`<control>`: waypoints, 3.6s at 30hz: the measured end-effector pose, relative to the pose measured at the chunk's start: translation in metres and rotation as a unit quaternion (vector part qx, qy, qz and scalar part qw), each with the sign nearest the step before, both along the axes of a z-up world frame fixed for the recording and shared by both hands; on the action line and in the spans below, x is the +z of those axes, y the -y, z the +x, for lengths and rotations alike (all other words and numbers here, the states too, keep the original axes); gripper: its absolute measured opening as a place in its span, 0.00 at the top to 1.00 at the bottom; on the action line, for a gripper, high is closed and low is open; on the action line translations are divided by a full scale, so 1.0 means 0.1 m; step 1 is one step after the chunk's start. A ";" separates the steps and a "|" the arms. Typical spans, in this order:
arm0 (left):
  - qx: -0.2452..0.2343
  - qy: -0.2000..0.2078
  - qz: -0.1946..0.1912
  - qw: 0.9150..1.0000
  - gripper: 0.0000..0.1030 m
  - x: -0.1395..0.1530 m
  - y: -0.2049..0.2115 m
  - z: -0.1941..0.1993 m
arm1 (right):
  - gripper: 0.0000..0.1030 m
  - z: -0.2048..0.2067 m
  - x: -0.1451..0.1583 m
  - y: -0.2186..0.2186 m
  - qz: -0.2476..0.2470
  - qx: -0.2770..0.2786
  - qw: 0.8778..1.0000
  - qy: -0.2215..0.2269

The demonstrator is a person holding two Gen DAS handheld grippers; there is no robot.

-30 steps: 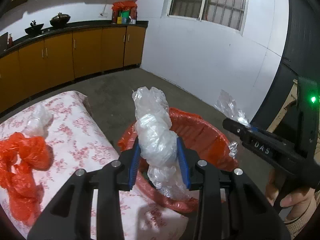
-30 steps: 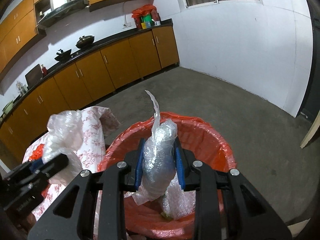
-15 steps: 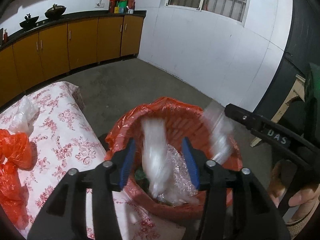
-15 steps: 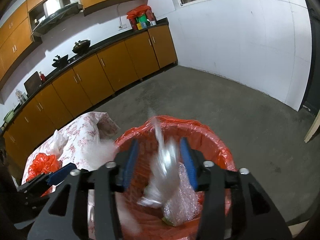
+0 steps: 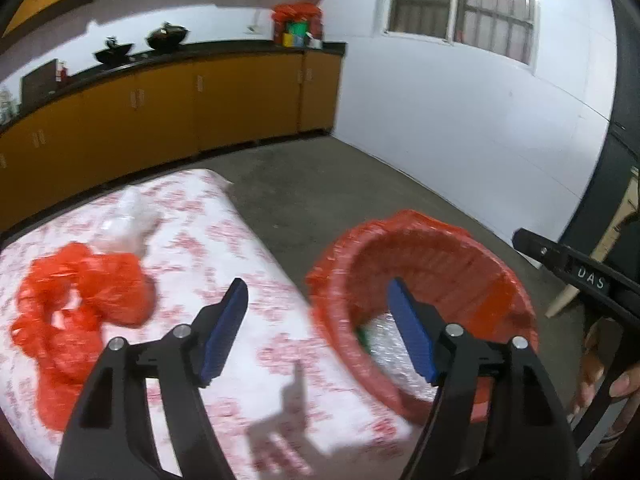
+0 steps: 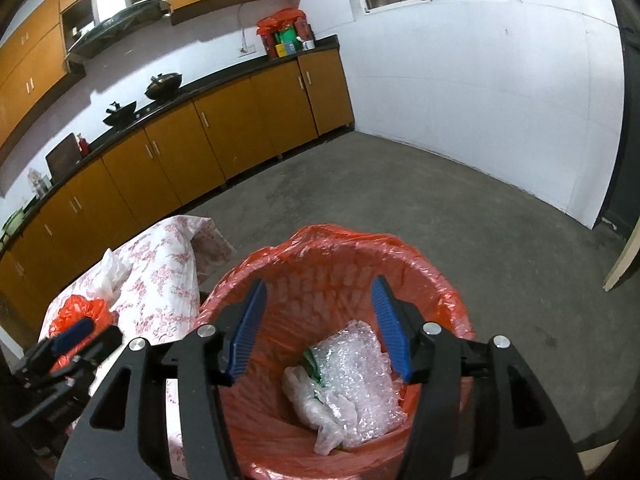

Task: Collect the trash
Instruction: 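Move both tools back to the table and grasp a red bag with the right tool, then grasp another red bag with the left tool while the right tool holds its red bag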

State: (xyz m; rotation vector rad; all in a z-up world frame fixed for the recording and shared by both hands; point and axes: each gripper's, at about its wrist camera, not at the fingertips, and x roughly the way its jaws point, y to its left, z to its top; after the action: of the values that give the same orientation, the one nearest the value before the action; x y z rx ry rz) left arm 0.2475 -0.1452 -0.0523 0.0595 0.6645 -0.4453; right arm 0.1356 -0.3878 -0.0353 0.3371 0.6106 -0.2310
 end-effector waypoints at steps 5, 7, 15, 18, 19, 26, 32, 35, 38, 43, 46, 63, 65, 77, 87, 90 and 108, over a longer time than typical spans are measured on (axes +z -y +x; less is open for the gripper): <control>0.045 0.019 0.007 0.999 0.28 0.07 -0.37 -0.05 | 0.46 0.07 0.04 -0.21 -0.008 0.026 1.000 0.000; 0.066 0.025 0.007 0.997 0.28 0.10 -0.56 -0.06 | 0.46 0.11 0.05 -0.32 -0.014 0.038 0.999 0.000; 0.159 0.055 0.016 0.986 0.21 0.15 -1.34 -0.20 | 0.44 0.33 0.06 -0.91 -0.035 0.108 0.993 -0.007; 0.197 0.065 0.028 0.978 0.19 0.15 -1.65 -0.27 | 0.35 0.42 0.05 -1.20 -0.042 0.137 0.990 -0.004; 0.207 0.066 0.030 0.976 0.18 0.14 -1.73 -0.28 | 0.34 0.44 0.05 -1.27 -0.043 0.146 0.988 -0.005; 0.292 0.053 0.029 0.955 0.17 0.04 -2.47 -0.34 | 0.32 0.69 -0.01 -1.88 -0.065 0.208 0.976 -0.009; 0.327 0.044 0.026 0.944 0.17 -0.04 -2.82 -0.40 | 0.32 0.94 -0.08 -2.33 -0.075 0.243 0.967 -0.011; 0.334 0.043 0.027 0.941 0.17 -0.07 -2.93 -0.42 | 0.32 1.08 -0.13 -2.56 -0.077 0.263 0.962 -0.012; 0.340 0.040 0.027 0.939 0.17 -0.10 -3.03 -0.42 | 0.32 1.26 -0.20 -2.81 -0.084 0.284 0.955 -0.019; 0.348 0.031 0.024 0.937 0.17 -0.17 -3.17 -0.43 | 0.32 1.47 -0.30 -3.10 -0.105 0.307 0.946 -0.028; 0.353 0.026 0.020 0.935 0.17 -0.21 -3.24 -0.43 | 0.32 1.57 -0.36 -3.17 -0.105 0.314 0.943 -0.036; 0.343 0.011 0.009 0.939 0.17 -0.28 -3.18 -0.39 | 0.67 1.65 -0.62 -3.17 -0.109 0.320 0.937 -0.085; 0.340 0.012 0.008 0.940 0.17 -0.27 -3.15 -0.39 | 0.69 1.61 -0.61 -3.12 -0.100 0.320 0.939 -0.084; 0.305 0.009 -0.005 0.952 0.17 -0.20 -2.87 -0.35 | 0.76 1.22 -0.43 -2.75 -0.065 0.318 0.944 -0.055; 0.233 0.009 -0.007 0.972 0.17 -0.13 -2.29 -0.16 | 0.76 0.97 -0.34 -2.18 -0.039 0.257 0.965 -0.044; 0.214 -0.006 0.007 0.977 0.17 -0.19 -2.08 -0.02 | 0.76 0.96 -0.37 -2.06 -0.033 0.242 0.968 -0.050; 0.174 -0.080 -0.007 0.981 0.60 -0.56 -1.80 0.21 | 0.76 0.81 -0.39 -1.88 -0.015 0.224 0.973 -0.053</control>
State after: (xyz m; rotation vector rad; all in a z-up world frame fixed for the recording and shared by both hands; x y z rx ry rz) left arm 0.2684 0.0346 -0.1086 -0.1059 0.8124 -0.1173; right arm 0.2170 -0.1997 -0.0744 0.1505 0.7699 0.1762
